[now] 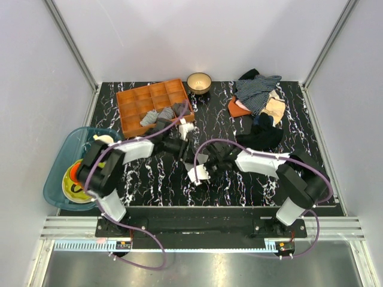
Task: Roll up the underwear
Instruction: Roll the underwear to the center of the board.
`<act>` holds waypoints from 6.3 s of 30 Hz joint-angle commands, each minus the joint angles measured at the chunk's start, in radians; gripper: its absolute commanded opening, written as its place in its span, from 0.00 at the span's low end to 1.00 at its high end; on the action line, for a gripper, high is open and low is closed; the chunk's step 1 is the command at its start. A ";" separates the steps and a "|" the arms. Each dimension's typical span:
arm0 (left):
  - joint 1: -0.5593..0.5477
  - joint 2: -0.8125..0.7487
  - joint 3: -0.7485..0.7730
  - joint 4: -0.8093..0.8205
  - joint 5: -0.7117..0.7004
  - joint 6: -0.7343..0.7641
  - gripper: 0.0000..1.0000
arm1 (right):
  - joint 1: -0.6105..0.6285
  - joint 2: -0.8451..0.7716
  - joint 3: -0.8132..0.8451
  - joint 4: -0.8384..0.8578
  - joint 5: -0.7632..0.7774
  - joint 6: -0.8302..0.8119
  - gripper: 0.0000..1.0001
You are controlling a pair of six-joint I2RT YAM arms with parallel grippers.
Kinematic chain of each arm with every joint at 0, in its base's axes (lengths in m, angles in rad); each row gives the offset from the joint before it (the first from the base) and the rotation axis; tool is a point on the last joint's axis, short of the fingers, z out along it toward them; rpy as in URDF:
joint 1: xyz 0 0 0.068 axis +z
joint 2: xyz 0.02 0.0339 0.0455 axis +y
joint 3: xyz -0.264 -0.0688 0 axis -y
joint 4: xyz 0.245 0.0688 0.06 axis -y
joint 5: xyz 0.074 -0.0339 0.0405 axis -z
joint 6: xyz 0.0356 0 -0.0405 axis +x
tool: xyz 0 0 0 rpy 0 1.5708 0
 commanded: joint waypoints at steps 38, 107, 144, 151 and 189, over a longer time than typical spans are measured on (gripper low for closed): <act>-0.603 -0.392 -0.288 0.104 -0.934 0.740 0.67 | -0.107 0.565 0.748 -0.993 -0.344 0.210 0.19; -0.056 0.017 -0.024 -0.063 -0.059 0.238 0.30 | 0.054 -0.102 0.029 -0.052 -0.039 0.141 0.50; -0.008 -0.155 -0.145 0.142 -0.211 0.143 0.52 | 0.054 0.087 0.112 -0.114 -0.030 0.144 0.26; 0.043 -0.322 -0.204 0.200 -0.266 0.089 0.57 | 0.054 0.099 0.123 -0.129 -0.037 0.155 0.25; -0.495 -0.706 -0.431 0.168 -0.888 0.584 0.82 | -0.130 0.601 0.827 -1.019 -0.383 0.228 0.24</act>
